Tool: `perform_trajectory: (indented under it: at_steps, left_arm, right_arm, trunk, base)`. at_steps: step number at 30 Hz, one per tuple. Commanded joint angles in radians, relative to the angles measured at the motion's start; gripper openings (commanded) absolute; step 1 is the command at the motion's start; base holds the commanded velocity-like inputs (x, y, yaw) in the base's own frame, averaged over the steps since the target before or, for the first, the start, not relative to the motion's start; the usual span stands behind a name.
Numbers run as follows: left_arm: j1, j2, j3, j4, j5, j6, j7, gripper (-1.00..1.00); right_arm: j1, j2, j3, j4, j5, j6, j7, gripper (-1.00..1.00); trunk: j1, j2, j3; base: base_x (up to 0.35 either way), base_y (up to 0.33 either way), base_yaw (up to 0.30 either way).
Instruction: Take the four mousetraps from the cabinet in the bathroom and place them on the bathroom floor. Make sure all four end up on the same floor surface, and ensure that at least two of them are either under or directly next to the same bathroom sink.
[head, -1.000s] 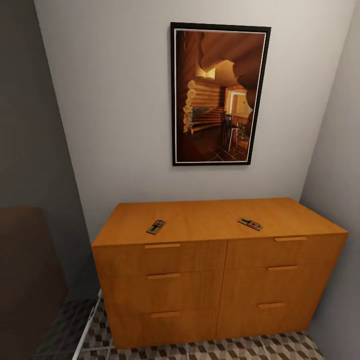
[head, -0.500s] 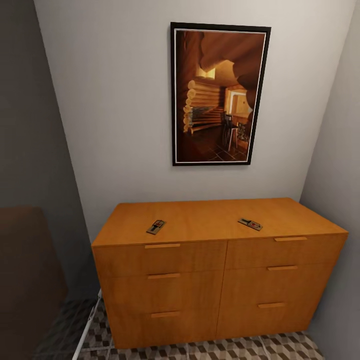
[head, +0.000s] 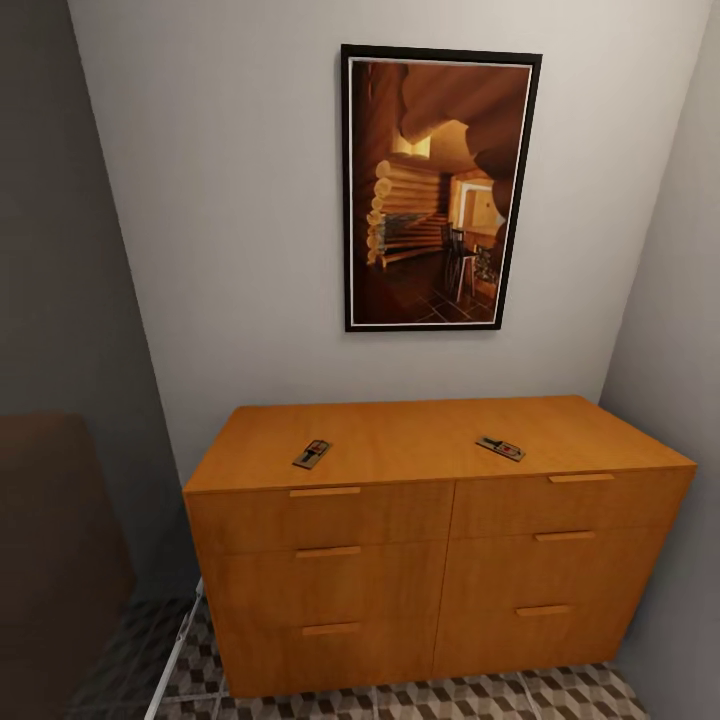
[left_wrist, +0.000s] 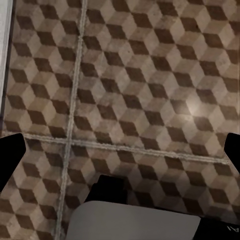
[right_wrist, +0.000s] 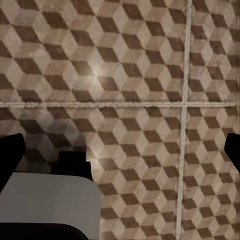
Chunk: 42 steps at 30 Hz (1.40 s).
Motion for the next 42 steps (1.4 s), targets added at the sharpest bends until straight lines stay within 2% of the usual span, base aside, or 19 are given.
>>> perform_trajectory:
  at_steps: [1, 5, 15, 21, 22, 23, 30, 31, 38, 39, 42]
  left_arm:
    - [-0.001, 0.001, -0.009, -0.005, 0.006, 0.0, 0.005, 1.0]
    - [-0.001, 0.01, -0.01, -0.028, 0.002, 0.023, 0.007, 1.0]
    - [-0.001, 0.066, -0.009, -0.084, -0.004, 0.078, 0.009, 1.0]
    - [-0.001, 0.1, -0.006, -0.118, -0.005, 0.112, 0.009, 1.0]
    - [-0.001, 0.143, -0.006, -0.749, -0.005, 0.481, 0.009, 1.0]
    - [-0.001, 0.143, -0.006, -0.749, -0.005, 0.481, 0.009, 1.0]
    - [-0.001, 0.167, -0.004, -0.965, -0.005, 0.593, 0.009, 1.0]
    - [-0.001, 0.167, -0.004, -0.965, -0.005, 0.593, 0.009, 1.0]
    - [-0.001, 0.187, -0.002, -1.124, -0.006, 0.654, 0.01, 1.0]
    - [-0.001, 0.187, -0.002, -1.124, -0.006, 0.654, 0.01, 1.0]
    - [-0.001, 0.202, 0.001, -1.184, -0.005, 0.672, 0.009, 1.0]
  right_arm:
    - [-0.001, -0.005, 0.006, -0.005, -0.001, 0.004, -0.001, 1.0]
    - [-0.001, -0.017, 0.005, -0.027, -0.005, 0.026, 0.008, 1.0]
    - [0.003, -0.036, -0.006, -0.084, -0.014, 0.082, 0.057, 1.0]
    - [0.004, -0.045, -0.035, -0.117, -0.015, 0.116, 0.082, 1.0]
    - [0.004, -0.045, -0.049, -0.895, -0.015, 0.63, 0.083, 1.0]
    - [0.004, -0.045, -0.049, -0.895, -0.015, 0.63, 0.083, 1.0]
    - [0.004, -0.048, -0.098, -1.049, -0.015, 0.743, 0.089, 1.0]
    - [0.004, -0.048, -0.098, -1.049, -0.015, 0.743, 0.089, 1.0]
    - [0.004, -0.05, -0.138, -1.163, -0.015, 0.809, 0.091, 1.0]
    - [0.004, -0.05, -0.138, -1.163, -0.015, 0.809, 0.091, 1.0]
    - [0.004, -0.054, -0.16, -1.209, -0.015, 0.844, 0.091, 1.0]
  trunk:
    - [0.0, -0.001, -0.001]
    - [0.0, -0.001, -0.001]
    - [0.0, -0.001, -0.001]
    - [0.0, -0.001, -0.001]
    - [0.0, -0.001, -0.001]
    - [0.0, -0.001, -0.001]
    - [0.0, -0.001, -0.001]
    - [0.0, -0.001, -0.001]
    - [0.0, -0.001, -0.001]
    - [0.0, -0.001, -0.001]
    - [0.0, -0.001, -0.001]
  base:
    - [0.0, 0.0, 0.0]
    - [0.0, 0.0, 0.0]
    - [0.0, 0.0, 0.0]
    - [0.0, 0.0, 0.0]
    - [0.0, 0.0, 0.0]
    - [0.0, 0.0, 0.0]
    - [0.0, 0.0, 0.0]
    - [0.0, 0.0, 0.0]
    - [0.0, 0.0, 0.0]
    - [0.0, 0.0, 0.0]
    - [0.0, 0.0, 0.0]
